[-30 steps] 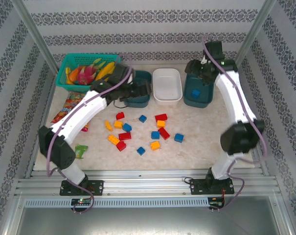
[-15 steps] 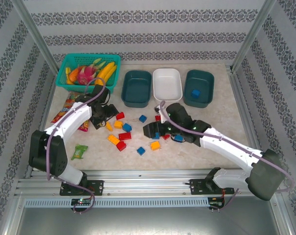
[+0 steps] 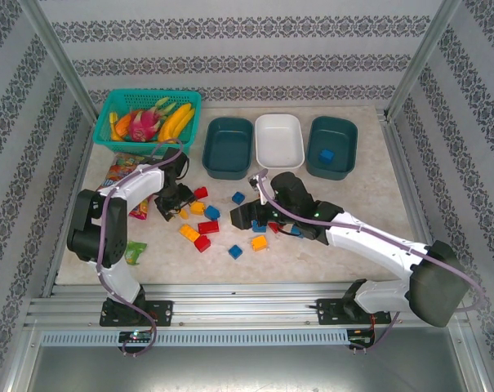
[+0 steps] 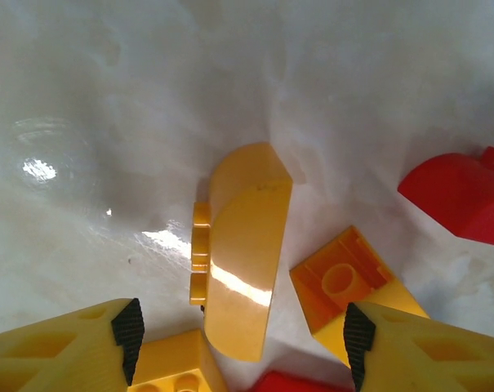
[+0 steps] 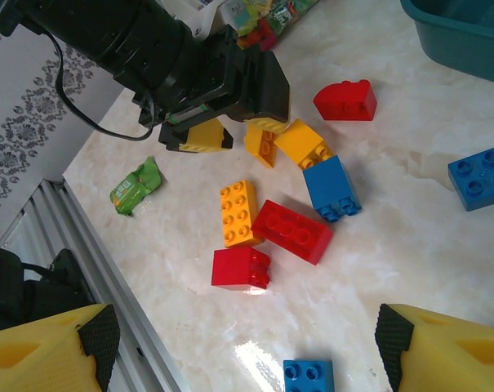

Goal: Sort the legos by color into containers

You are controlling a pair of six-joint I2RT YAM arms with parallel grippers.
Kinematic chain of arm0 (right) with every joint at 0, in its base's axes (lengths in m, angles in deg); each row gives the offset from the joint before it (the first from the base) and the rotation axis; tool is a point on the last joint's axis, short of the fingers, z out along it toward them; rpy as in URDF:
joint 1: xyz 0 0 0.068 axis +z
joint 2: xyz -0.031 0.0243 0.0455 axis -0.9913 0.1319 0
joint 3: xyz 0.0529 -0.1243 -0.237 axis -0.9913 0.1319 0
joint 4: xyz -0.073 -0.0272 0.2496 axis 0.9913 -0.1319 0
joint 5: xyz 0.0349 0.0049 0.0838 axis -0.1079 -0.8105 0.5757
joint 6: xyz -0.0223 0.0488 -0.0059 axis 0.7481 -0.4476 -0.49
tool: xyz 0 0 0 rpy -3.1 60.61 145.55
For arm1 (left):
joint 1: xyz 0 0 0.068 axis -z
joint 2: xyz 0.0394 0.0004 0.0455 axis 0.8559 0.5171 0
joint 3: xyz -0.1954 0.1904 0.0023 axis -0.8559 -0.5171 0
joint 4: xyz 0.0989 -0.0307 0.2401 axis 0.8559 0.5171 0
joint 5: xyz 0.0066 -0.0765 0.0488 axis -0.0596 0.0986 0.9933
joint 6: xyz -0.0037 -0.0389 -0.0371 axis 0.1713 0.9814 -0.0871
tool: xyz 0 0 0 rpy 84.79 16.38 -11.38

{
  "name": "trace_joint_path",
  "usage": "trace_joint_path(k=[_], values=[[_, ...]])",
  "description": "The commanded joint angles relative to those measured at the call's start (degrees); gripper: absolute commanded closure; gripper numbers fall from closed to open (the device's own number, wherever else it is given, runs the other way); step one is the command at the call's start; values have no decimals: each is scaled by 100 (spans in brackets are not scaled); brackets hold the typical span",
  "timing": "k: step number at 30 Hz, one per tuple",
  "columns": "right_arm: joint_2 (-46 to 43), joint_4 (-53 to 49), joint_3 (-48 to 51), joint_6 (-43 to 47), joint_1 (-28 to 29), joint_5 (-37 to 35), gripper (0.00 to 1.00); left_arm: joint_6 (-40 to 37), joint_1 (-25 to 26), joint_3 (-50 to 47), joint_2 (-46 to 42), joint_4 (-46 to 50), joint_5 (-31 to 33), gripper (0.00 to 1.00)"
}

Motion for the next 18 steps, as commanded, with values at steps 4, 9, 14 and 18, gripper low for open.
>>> trace_joint_path(k=[4, 9, 14, 18], values=[[-28, 22, -194, 107, -66, 103, 16, -172, -103, -42, 139, -178, 260, 42], [13, 16, -175, 45, -87, 132, 16, -233, -121, -82, 273, -293, 276, 48], [33, -1, -166, 1, -88, 123, 16, -311, -132, -116, 422, -424, 292, 56], [42, -1, -152, -17, -89, 101, 16, -333, -139, -148, 491, -484, 295, 63]])
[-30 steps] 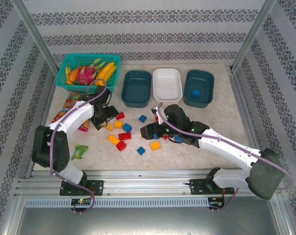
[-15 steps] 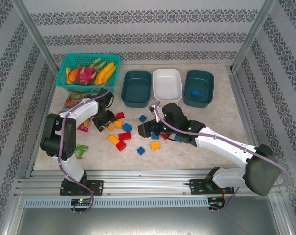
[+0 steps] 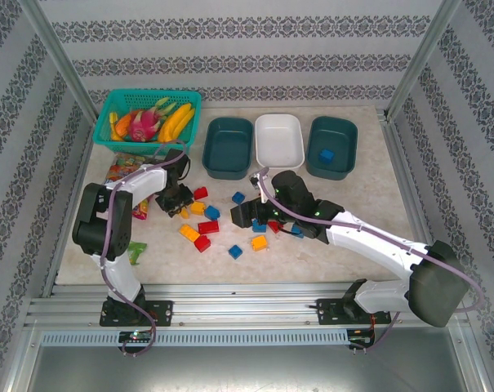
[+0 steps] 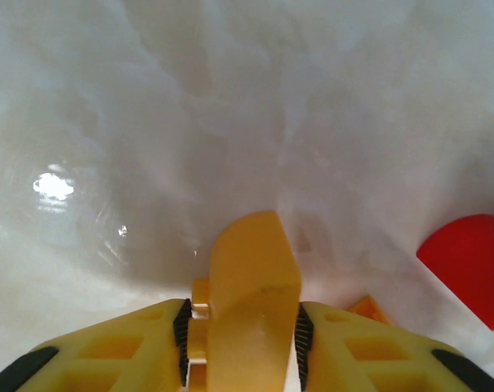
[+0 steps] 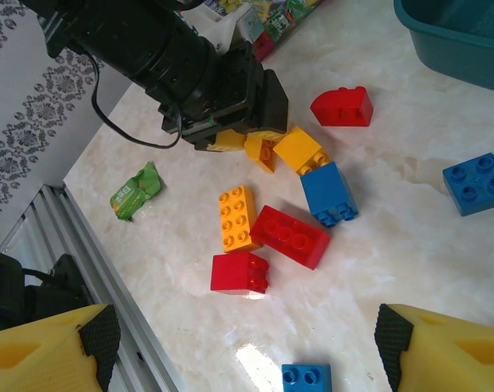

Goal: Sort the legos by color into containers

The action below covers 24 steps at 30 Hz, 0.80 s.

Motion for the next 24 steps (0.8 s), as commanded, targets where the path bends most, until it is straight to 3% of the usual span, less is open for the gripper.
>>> trace_joint_path(k=[1, 8, 11, 16, 24], values=[[42, -4, -110, -11, -45, 74, 16, -128, -82, -153, 96, -88, 103, 65], [90, -36, -172, -22, -59, -11, 17, -191, -86, -205, -79, -21, 247, 80], [6, -172, -320, 21, -110, -229, 17, -267, -45, 8, -405, 218, 412, 81], [-273, -403, -505, -139, -454, -1197, 18, -730, 216, 1181, -560, 856, 508, 80], [18, -350, -945, -613, -1191, -1799, 17, -1347, 708, 3608, 863, 1181, 274, 80]])
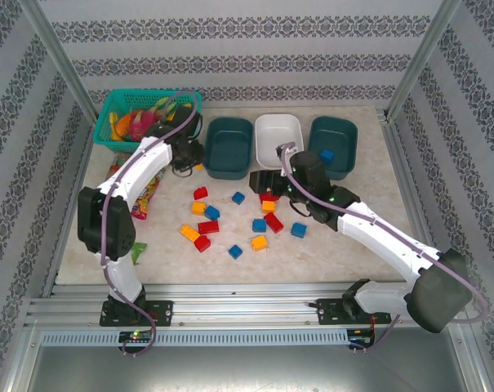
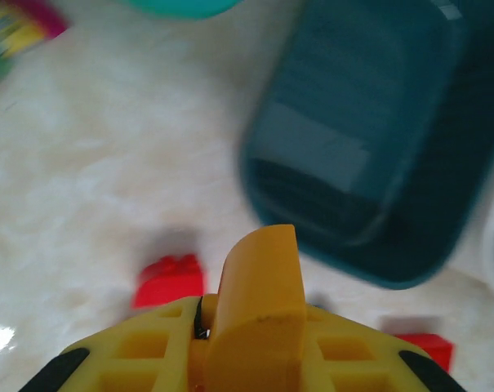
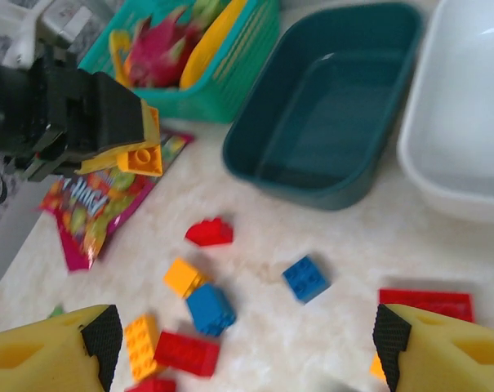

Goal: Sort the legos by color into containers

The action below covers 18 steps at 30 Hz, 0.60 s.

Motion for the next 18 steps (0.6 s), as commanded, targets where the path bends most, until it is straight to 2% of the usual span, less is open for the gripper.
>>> trace_joint_path(k=[1, 4, 12, 15, 18], values=[[222, 34, -337, -398, -328, -339, 17, -449, 153, 804, 814, 399, -60, 81], [443, 123, -532, -722, -674, -96, 17, -653, 238, 1684, 1522, 283, -118, 81], [685, -65, -837, -845, -1011, 76, 18, -857, 270, 3766, 3365, 168, -349, 79], [628, -162, -770, -854, -1055, 73, 17, -746, 270, 4225, 3831, 164, -502, 78], [580, -299, -682, -877, -1100, 69, 17, -615, 274, 4265, 4037, 63, -593, 77]])
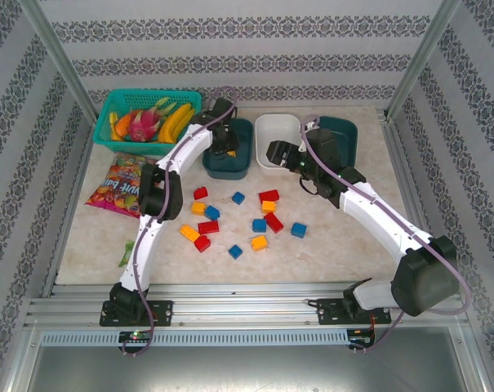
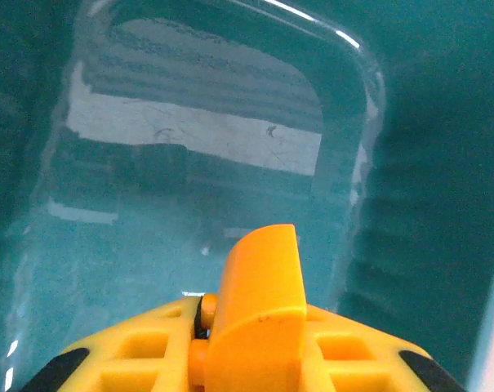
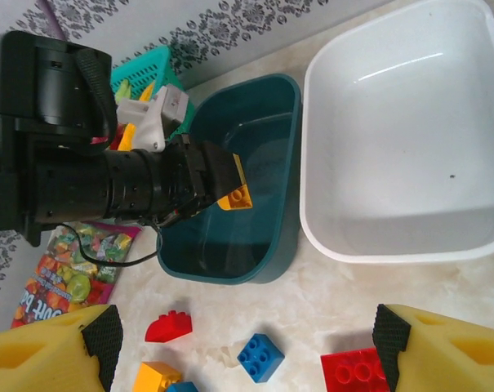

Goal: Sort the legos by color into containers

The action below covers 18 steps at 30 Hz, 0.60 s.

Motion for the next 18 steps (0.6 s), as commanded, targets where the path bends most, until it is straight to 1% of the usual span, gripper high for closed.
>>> trace_joint_path(k=[1, 5, 9, 11, 15, 18], values=[[-95, -239, 9, -111, -84, 57, 18, 70, 46, 244, 154, 2, -174, 76], [-96, -556, 52, -105, -96, -25, 18, 111, 50, 240, 248, -16, -239, 73], [-95, -881, 92, -227, -96, -179, 18, 104, 47, 259, 246, -15, -305, 62], [-113, -939, 158, -388, -87, -266, 18, 106, 47, 282, 209, 19, -346, 57], [-33, -1030, 176, -826, 25, -495, 20, 128, 52, 281, -46, 19, -358, 50], [232, -1513, -68, -1254, 176, -846, 21, 141, 49, 281, -376, -16, -368, 45]])
